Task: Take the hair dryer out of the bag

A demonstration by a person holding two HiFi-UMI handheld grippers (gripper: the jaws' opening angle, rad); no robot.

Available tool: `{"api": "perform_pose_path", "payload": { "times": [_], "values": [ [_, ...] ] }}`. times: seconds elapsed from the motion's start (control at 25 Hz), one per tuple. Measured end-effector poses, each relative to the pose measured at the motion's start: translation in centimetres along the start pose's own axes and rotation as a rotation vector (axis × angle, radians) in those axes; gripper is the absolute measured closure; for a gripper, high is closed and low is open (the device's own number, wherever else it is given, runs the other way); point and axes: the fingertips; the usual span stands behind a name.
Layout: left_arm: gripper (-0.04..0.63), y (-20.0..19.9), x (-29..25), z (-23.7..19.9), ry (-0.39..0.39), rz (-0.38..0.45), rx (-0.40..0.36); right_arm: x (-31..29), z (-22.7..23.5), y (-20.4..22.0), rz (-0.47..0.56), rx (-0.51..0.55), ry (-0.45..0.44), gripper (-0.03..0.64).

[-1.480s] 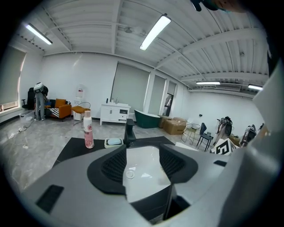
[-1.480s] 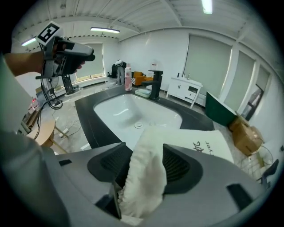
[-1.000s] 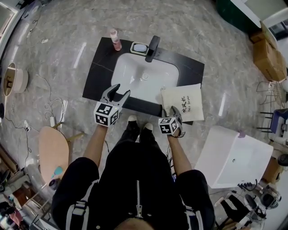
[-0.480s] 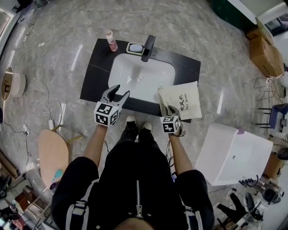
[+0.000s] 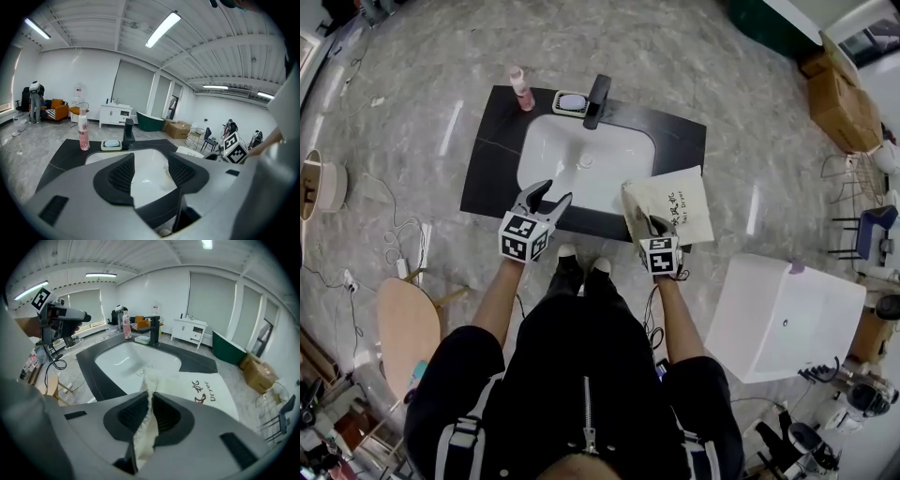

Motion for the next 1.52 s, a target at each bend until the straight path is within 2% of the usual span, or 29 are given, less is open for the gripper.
{"api": "perform_pose_path", "payload": {
  "times": [0.28, 0.64, 0.96, 1.16, 1.24, 1.36, 1.52],
  "values": [
    [0.354, 1.1, -1.5, 1.8, 0.058, -0.036, 0.010, 0.8, 1.1, -1.6, 0.055, -0.027, -0.012, 0.571],
    [0.354, 4.0, -5.0, 6.0, 0.182, -0.115, 0.085, 1.7, 1.8, -2.3, 0.093, -0.051, -0.026, 0.572],
    [0.364, 6.4, -7.9, 9.1, 0.264, -0.187, 0.167, 2.1, 1.8, -2.6, 0.108, -0.085, -0.072, 0.571],
    [0.364, 8.5, -9.7, 10.7, 0.322, -0.247, 0.249, 2.4, 1.8, -2.9, 0.113, -0.109, -0.088, 0.571],
    [0.365, 9.6, -10.2, 11.4, 0.344, -0.274, 0.253, 2.4, 2.0, -2.9, 0.117, -0.112, -0.089, 0.571],
    [0.364, 11.6, -11.0, 12.1, 0.362, -0.325, 0.258, 2.3, 1.8, -2.9, 0.113, -0.108, -0.097, 0.571],
    [0.365, 13.5, -11.8, 12.5, 0.365, -0.370, 0.334, 2.5, 1.7, -3.0, 0.110, -0.106, -0.096, 0.571]
  ]
}}
Point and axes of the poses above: the fingertips, and each gripper's own axes: x backward along the fingers, z to its right, y out of its underside, and after that the axes turned 8 degrees about z, right-handed
